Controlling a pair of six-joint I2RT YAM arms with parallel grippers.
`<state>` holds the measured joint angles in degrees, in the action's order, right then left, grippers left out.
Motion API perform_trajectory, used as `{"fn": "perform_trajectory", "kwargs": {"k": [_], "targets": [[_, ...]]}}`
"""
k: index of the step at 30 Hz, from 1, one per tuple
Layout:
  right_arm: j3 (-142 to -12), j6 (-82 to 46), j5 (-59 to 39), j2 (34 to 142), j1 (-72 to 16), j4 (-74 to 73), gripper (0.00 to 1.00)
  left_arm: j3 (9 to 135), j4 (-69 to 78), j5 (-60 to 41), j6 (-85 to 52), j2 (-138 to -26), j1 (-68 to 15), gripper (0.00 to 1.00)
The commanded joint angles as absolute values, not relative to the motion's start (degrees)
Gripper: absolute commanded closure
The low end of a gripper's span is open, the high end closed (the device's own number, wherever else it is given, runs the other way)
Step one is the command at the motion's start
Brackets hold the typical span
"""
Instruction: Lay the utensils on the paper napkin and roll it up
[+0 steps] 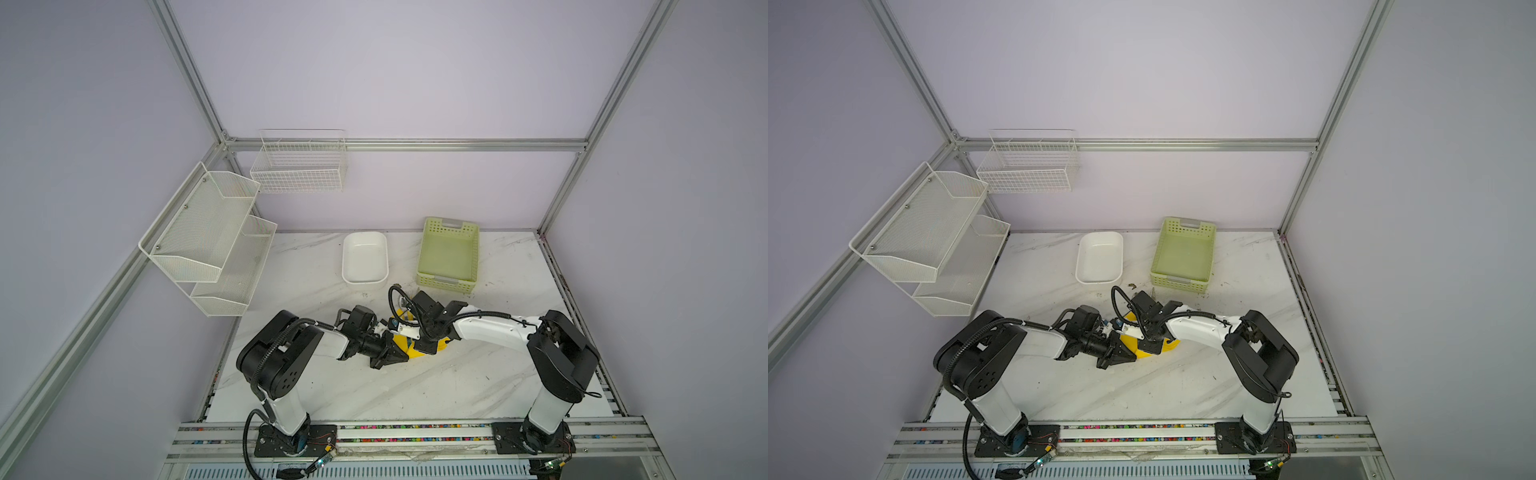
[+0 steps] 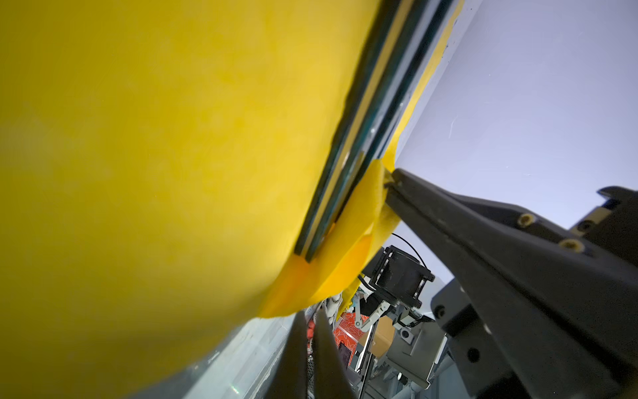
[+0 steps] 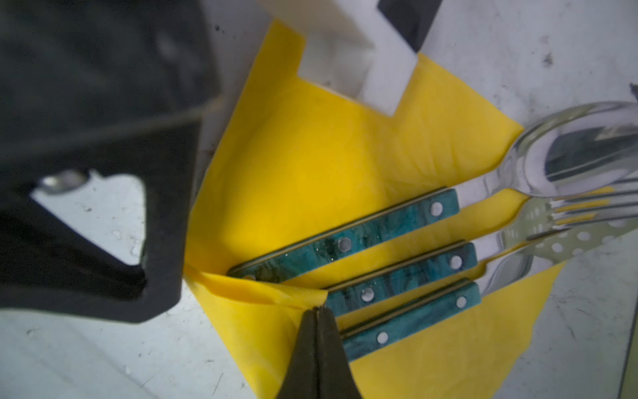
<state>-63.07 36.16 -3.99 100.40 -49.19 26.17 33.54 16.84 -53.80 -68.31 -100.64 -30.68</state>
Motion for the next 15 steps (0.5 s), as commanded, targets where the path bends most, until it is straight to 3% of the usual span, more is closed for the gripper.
{"fn": "perform_trajectory", "kwargs": {"k": [1, 15], "targets": [[-62.63, 36.3, -5.27, 99.06, -49.33, 26.1, 1.0, 30.91, 22.81, -54.13, -72.68, -102.2, -31.11, 0.93], [-62.31, 31.77, -9.89, 93.17, -45.61, 26.76, 0.98, 29.01, 25.68, -52.57, -75.79, -105.37, -31.15, 0.93]]}}
